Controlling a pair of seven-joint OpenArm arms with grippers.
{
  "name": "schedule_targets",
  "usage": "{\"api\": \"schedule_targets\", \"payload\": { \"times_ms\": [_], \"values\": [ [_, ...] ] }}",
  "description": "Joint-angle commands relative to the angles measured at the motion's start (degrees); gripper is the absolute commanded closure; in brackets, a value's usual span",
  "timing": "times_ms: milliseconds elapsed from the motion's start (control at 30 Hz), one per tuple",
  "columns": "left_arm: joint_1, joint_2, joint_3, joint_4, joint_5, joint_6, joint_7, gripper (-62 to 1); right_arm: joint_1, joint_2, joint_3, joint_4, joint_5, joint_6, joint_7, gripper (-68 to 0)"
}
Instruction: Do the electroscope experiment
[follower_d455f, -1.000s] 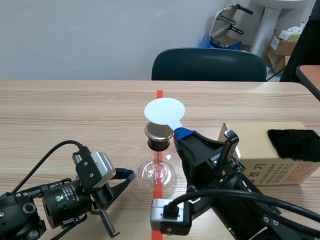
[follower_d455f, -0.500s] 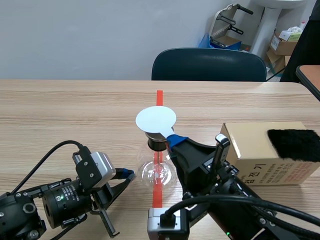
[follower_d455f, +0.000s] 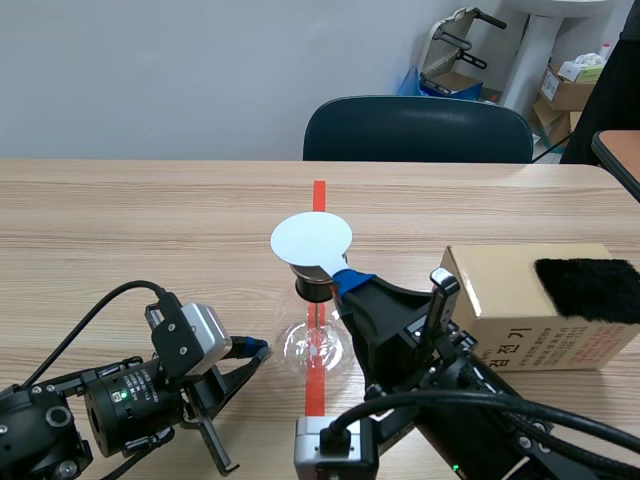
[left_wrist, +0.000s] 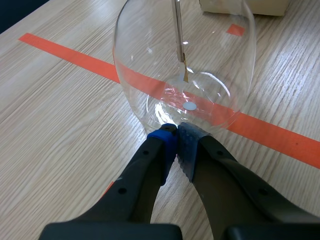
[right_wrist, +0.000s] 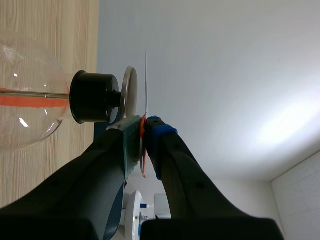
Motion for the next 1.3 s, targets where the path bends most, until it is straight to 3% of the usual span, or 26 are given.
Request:
{"api": "schedule_targets", "payload": {
  "times_ms": [0, 833, 1033, 1267],
  "values": [
    [-0.02, 0.33, -0.22, 0.98, -0.37, 0.0, -0.76, -3.4, 0.48, 0.31, 0.42, 1.16, 0.2, -0.7, -0.85, -1.7],
    [-0.02, 0.31, -0.22, 0.98, -0.37, 0.0, -0.76, -3.4, 0.33, 0.28, 0.42, 1.16, 0.2, -0.81, -33.55, -1.7],
    [-0.02, 0.31, -0.22, 0.98, -0.37, 0.0, -0.76, -3.4, 0.33, 0.28, 0.42, 1.16, 0.11, -0.81, -37.22, -1.7],
    [-0.02, 0.31, -0.22, 0.98, -0.37, 0.0, -0.76, -3.4, 0.33, 0.28, 0.42, 1.16, -0.04, -0.81, -36.22, -1.7]
  ]
}}
